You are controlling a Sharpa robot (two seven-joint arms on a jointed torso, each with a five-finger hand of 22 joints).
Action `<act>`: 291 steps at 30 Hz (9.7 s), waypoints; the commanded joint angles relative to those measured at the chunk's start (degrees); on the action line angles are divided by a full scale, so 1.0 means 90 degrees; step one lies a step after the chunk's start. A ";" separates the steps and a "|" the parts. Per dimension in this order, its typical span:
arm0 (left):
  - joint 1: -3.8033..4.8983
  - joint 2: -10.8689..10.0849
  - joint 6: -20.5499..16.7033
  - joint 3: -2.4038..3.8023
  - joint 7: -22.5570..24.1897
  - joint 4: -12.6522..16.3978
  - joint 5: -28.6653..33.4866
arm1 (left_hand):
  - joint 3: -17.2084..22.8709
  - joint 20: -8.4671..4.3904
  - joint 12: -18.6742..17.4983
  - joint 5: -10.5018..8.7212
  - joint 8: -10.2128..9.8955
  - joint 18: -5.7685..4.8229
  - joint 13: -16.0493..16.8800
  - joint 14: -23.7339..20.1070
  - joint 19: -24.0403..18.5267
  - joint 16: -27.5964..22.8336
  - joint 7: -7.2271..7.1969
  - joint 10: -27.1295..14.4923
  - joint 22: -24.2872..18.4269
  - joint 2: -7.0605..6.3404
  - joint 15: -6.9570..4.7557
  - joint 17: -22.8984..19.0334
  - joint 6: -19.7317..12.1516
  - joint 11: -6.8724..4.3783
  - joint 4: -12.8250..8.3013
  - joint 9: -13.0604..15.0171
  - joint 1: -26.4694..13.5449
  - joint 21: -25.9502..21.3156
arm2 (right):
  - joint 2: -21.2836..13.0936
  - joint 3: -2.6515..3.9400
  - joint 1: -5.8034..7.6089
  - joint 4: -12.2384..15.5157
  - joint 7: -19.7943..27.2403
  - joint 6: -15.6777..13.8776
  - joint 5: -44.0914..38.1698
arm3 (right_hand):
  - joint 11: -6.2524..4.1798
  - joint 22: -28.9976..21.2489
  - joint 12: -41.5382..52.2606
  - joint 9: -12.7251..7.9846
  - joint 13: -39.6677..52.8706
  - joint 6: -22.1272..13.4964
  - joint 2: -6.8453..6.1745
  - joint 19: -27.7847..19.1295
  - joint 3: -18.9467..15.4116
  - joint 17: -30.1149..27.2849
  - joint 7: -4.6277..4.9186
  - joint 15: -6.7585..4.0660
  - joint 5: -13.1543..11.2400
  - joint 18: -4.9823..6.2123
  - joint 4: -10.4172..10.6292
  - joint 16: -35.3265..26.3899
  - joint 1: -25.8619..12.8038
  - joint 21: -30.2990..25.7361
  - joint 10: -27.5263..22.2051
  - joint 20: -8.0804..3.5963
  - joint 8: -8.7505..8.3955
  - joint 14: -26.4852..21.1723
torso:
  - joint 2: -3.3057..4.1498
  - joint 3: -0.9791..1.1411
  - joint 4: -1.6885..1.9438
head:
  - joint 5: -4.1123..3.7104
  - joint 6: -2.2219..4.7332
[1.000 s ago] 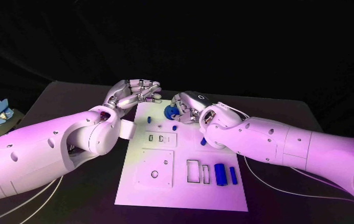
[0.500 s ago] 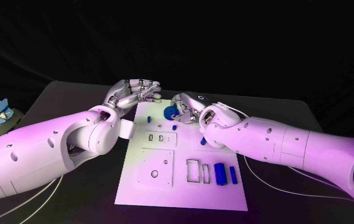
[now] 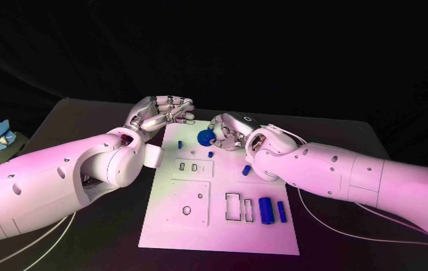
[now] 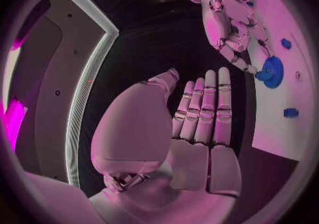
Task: Assemble the parts on the task board
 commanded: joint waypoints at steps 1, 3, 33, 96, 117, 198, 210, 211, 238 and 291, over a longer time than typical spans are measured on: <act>0.0006 0.0011 0.0065 0.0003 0.0032 -0.0003 -0.0024 | 0.0039 0.0003 -0.0024 0.0026 -0.0036 0.0012 -0.0001 -0.0048 -0.0039 -0.0023 0.0032 0.0043 0.0005 -0.0036 -0.0007 0.0008 0.0040 -0.0011 0.0005 -0.0010 0.0002 0.0031 | -0.0175 0.0001 0.0004 0.0228 0.0095 -0.0052 0.0099 | 0.0031 0.0396 0.0044 -0.0002 0.0009 0.0040 -0.0002 0.0002 -0.0037 0.0642 -0.0009 0.0039 0.0047 -0.0095 0.0028 0.0035 -0.0064 -0.0022 -0.0006 0.0059 -0.0045 0.0450 | 0.0003 0.0006 -0.0004 | -0.0006 -0.0001; 0.0006 0.0013 0.0070 0.0003 0.0034 -0.0010 -0.0024 | 0.0039 0.0003 -0.0024 0.0026 -0.0036 0.0012 -0.0001 -0.0048 -0.0039 -0.0023 0.0032 0.0043 0.0005 -0.0036 -0.0007 0.0008 0.0040 -0.0011 0.0005 -0.0010 0.0002 0.0031 | -0.0374 0.0008 0.0014 0.0449 0.0143 -0.0138 0.0186 | 0.0024 0.0404 0.0067 0.0005 0.0029 0.0089 0.0023 0.0008 -0.0051 0.0649 -0.0016 0.0034 0.0115 -0.0096 0.0057 0.0038 -0.0068 -0.0019 0.0013 0.0059 -0.0051 0.0451 | -0.0004 0.0005 0.0002 | -0.0028 0.0002; -0.0009 -0.0028 0.0233 0.0001 0.0085 -0.0083 -0.0549 | 0.0077 0.0058 -0.0061 0.0028 -0.0043 -0.0004 0.0001 -0.0084 -0.0361 -0.0139 -0.0018 0.0127 -0.0048 -0.0344 0.0002 0.0087 0.0068 -0.0035 -0.0356 -0.0021 0.0227 -0.0061 | -0.2875 0.0048 -0.0217 0.0893 0.2678 0.0291 0.3273 | 0.0080 0.0197 -0.0116 -0.0062 -0.0214 0.0085 0.0052 -0.0195 0.0259 0.0662 0.0060 0.0076 0.0107 -0.0032 -0.0439 0.0028 0.0503 -0.0259 -0.0239 0.0086 -0.0480 0.0439 | -0.0012 0.0147 -0.0164 | -0.0117 0.0071; -0.0020 -0.0004 0.0292 -0.0004 0.0019 -0.0188 -0.0559 | 0.0162 0.0071 -0.0077 0.0030 -0.0076 0.0012 -0.0006 -0.0076 -0.0370 -0.0181 0.0022 0.0075 -0.0040 -0.0308 0.0015 0.0115 0.0034 -0.0007 -0.0422 -0.0040 0.0229 -0.0028 | -0.2104 0.0039 -0.0532 -0.0124 0.2472 0.0412 0.3049 | -0.0032 0.0313 0.0144 0.0114 -0.0002 0.0788 0.0369 -0.0116 0.0290 0.0793 -0.0078 -0.0003 -0.0059 -0.0051 -0.0364 0.0060 0.0412 -0.0202 -0.0034 0.0039 -0.0245 0.0467 | -0.0015 0.0126 -0.0166 | -0.0152 -0.0059; -0.0022 -0.0010 0.0297 -0.0006 0.0013 -0.0198 -0.0559 | 0.0179 0.0070 -0.0076 0.0030 -0.0077 0.0013 -0.0006 -0.0076 -0.0370 -0.0186 0.0021 0.0075 -0.0038 -0.0299 0.0015 0.0118 0.0035 -0.0008 -0.0431 -0.0041 0.0235 -0.0023 | -0.2126 0.0041 -0.0528 0.0020 0.2300 -0.0096 0.2979 | -0.0205 0.0371 0.0219 0.0336 0.0076 0.1141 0.0614 -0.0077 0.0323 0.0826 -0.0277 -0.0155 -0.0176 -0.0062 -0.0371 0.0060 0.0441 -0.0183 0.0075 -0.0101 0.0129 0.0478 | -0.0022 0.0133 -0.0172 | -0.0116 -0.0085; -0.0027 0.0052 0.0263 -0.0013 0.0136 -0.0493 -0.0433 | 0.0203 0.0083 -0.0072 0.0028 -0.0084 0.0009 -0.0004 -0.0084 -0.0398 -0.0223 0.0032 0.0070 -0.0035 -0.0298 0.0027 0.0136 0.0041 0.0001 -0.0417 -0.0048 0.0131 -0.0007 | -0.0152 -0.0207 -0.0563 0.1323 -0.0150 0.0140 0.0410 | -0.0209 0.0397 0.0166 0.0445 0.0014 0.1002 0.0623 -0.0054 0.0290 0.0811 -0.0278 -0.0167 -0.0386 -0.0066 -0.0306 0.0050 0.0286 -0.0185 0.0037 -0.0126 0.0237 0.0478 | -0.0075 0.0108 -0.0168 | 0.0352 -0.0228; -0.0027 0.0042 0.0266 -0.0013 0.0130 -0.0499 -0.0433 | 0.0203 0.0083 -0.0072 0.0028 -0.0084 0.0009 -0.0004 -0.0084 -0.0398 -0.0223 0.0032 0.0070 -0.0035 -0.0298 0.0027 0.0136 0.0041 0.0001 -0.0417 -0.0048 0.0131 -0.0007 | -0.0178 -0.0210 -0.0569 0.1341 -0.0221 0.0239 0.0352 | -0.0209 0.0395 0.0164 0.0449 0.0011 0.0993 0.0592 -0.0056 0.0272 0.0798 -0.0277 -0.0168 -0.0388 -0.0065 -0.0299 0.0046 0.0259 -0.0190 0.0035 -0.0127 0.0241 0.0475 | -0.0076 0.0107 -0.0166 | 0.0337 -0.0235; -0.0028 0.0041 0.0266 -0.0013 0.0130 -0.0499 -0.0433 | 0.0203 0.0083 -0.0072 0.0028 -0.0084 0.0009 -0.0004 -0.0084 -0.0398 -0.0223 0.0032 0.0070 -0.0035 -0.0298 0.0027 0.0136 0.0041 0.0001 -0.0417 -0.0048 0.0131 -0.0007 | -0.0184 -0.0210 -0.0570 0.1343 -0.0236 0.0242 0.0341 | -0.0208 0.0396 0.0164 0.0450 0.0012 0.0990 0.0584 -0.0055 0.0266 0.0794 -0.0277 -0.0168 -0.0390 -0.0065 -0.0297 0.0045 0.0250 -0.0189 0.0035 -0.0127 0.0242 0.0474 | -0.0076 0.0109 -0.0167 | 0.0336 -0.0236; -0.0036 0.0038 0.0280 -0.0013 0.0120 -0.0512 -0.0433 | 0.0224 0.0086 -0.0071 0.0028 -0.0086 0.0010 -0.0004 -0.0090 -0.0414 -0.0239 0.0029 0.0068 -0.0037 -0.0296 0.0028 0.0145 0.0044 0.0000 -0.0431 -0.0050 0.0123 -0.0005 | -0.0283 -0.0211 -0.0603 0.1453 -0.0436 0.0069 0.0184 | -0.0210 0.0397 0.0118 0.0473 -0.0045 0.0941 0.0425 -0.0054 0.0161 0.0770 -0.0278 -0.0172 -0.0193 -0.0063 -0.0164 0.0033 0.0040 -0.0208 0.0000 -0.0132 0.0274 0.0470 | -0.0073 0.0109 -0.0164 | 0.0326 -0.0216; -0.0053 0.0071 0.0352 -0.0015 0.0033 -0.0614 -0.0433 | 0.0242 0.0078 -0.0069 0.0027 -0.0097 0.0027 -0.0002 0.0037 -0.0368 -0.0208 0.0016 0.0067 -0.0014 -0.0305 -0.0001 0.0206 0.0044 -0.0013 -0.0436 -0.0059 0.0016 0.0063 | -0.0481 -0.0185 -0.0583 0.1614 0.0187 -0.0371 0.0416 | 0.0273 -0.0054 -0.0429 -0.0055 -0.0863 -0.0648 0.0020 -0.0480 -0.1053 0.0435 0.0248 0.0248 -0.0166 0.0077 0.0393 -0.0081 0.0101 -0.0796 -0.0943 0.0245 -0.0634 0.0346 | -0.0097 0.0124 -0.0171 | 0.0292 -0.0215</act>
